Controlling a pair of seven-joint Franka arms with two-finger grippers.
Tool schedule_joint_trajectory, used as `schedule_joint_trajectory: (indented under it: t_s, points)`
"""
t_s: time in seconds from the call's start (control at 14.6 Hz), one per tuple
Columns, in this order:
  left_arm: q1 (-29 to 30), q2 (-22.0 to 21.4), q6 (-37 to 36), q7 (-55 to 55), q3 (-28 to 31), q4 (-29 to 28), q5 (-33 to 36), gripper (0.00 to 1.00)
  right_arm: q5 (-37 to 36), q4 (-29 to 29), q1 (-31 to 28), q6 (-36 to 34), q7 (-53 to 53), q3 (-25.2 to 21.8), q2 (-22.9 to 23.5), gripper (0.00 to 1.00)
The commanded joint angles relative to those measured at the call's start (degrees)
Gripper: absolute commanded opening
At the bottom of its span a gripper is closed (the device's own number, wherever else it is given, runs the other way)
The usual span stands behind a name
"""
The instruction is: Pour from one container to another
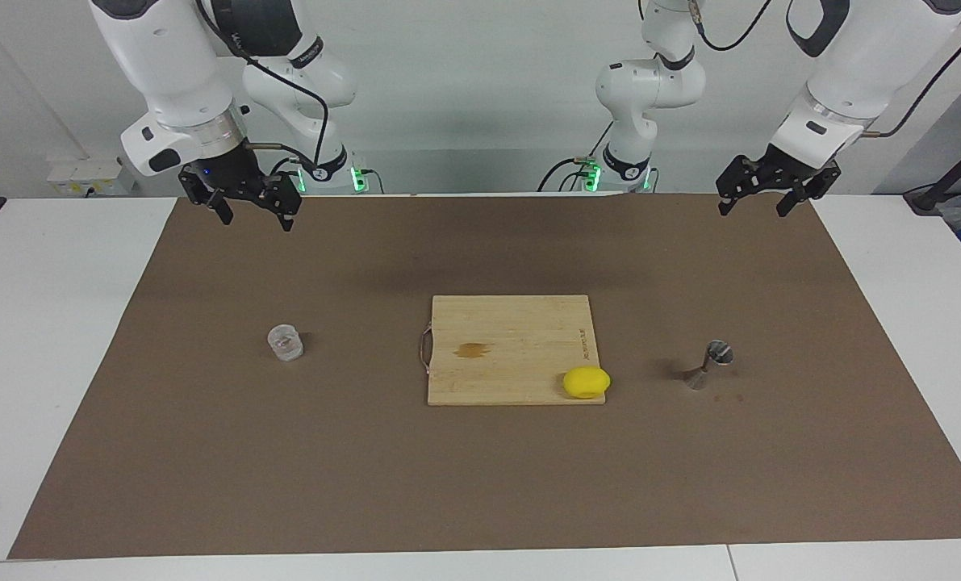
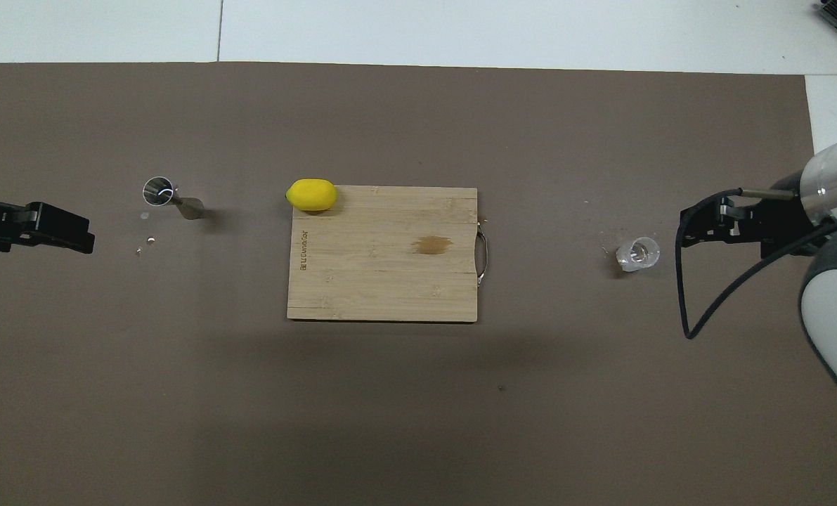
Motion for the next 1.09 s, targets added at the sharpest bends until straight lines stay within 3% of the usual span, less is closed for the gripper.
schedule_joint_trajectory:
  t_s: [0.0, 0.75, 1.02]
  points:
    - [0.6, -0.8, -1.5, -0.2, -0.5, 0.5, -0.1, 1.00, 1.2, -0.5, -0.8, 0.9, -1.6, 0.3, -0.6, 1.00]
    - [-0.3, -1.2, 0.8, -1.0, -0.5, -1.7, -0.8, 1.00, 1.2, -0.5, -0.8, 0.8, -1.5, 0.3, -0.6, 1.00]
    - [3.3, 0.7, -0.1, -1.4, -0.3, -3.9, -2.7, 1.00, 1.2, -0.5, -0.7, 0.9, -1.5, 0.3, -0.6, 1.00]
